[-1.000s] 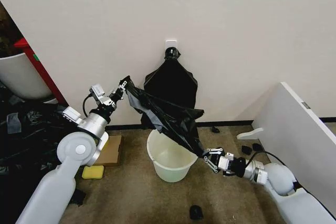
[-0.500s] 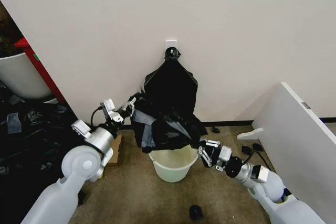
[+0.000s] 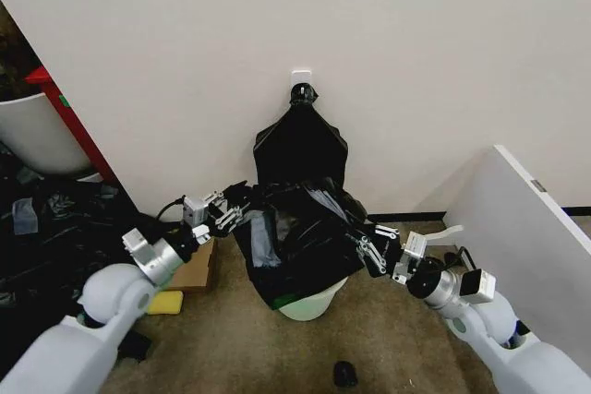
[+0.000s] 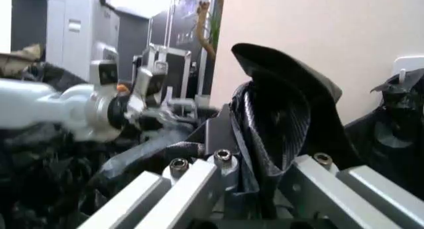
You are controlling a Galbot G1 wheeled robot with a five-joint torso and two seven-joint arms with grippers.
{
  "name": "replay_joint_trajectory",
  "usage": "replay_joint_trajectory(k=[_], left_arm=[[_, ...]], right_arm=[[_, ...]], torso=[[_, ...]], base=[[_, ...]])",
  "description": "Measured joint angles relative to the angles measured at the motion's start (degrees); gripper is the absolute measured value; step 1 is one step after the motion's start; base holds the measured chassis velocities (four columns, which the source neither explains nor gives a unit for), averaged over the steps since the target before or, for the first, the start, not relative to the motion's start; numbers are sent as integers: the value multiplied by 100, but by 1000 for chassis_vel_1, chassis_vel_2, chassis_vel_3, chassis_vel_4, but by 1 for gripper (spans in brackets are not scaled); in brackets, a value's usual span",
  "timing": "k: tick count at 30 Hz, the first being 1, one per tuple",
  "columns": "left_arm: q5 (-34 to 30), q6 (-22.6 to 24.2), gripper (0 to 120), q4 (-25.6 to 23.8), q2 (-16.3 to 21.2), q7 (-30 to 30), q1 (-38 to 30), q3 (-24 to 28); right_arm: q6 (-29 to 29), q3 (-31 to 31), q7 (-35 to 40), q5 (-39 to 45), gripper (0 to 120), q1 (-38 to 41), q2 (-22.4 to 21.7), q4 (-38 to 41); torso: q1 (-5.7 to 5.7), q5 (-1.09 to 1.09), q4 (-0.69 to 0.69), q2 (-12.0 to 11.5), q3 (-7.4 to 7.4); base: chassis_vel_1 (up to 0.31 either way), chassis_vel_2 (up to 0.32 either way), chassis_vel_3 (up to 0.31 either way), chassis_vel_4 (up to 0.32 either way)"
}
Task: Place the garbage bag over the trash bin.
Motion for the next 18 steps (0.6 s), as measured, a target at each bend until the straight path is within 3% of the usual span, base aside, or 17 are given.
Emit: replay_joint_trajectory(k=[2,5,10,18], left_arm=[[24,-177,70,275,29,1050,-368,-243],[-91,-226,80,346,73,1295,-541,-319],[-204,-312,97,16,68,1123,-483,-116],[596,-750,100,-638,-32,906,-353,150]], right_arm=[[5,12,-20,-126,0,56,-9,-64],[40,18,-78,-296,0,125,-9,-148],[88,-34,-154,-526,0,209,40,-210],[101,-79,-215,-716,0,250,65,-276]], torso=[[0,0,-2,0,0],[1,1,1,0,0],[1,0,1,0,1],[0,1,1,0,0]], base=[[0,0,0,0],[0,0,0,0],[0,0,0,0],[0,0,0,0]])
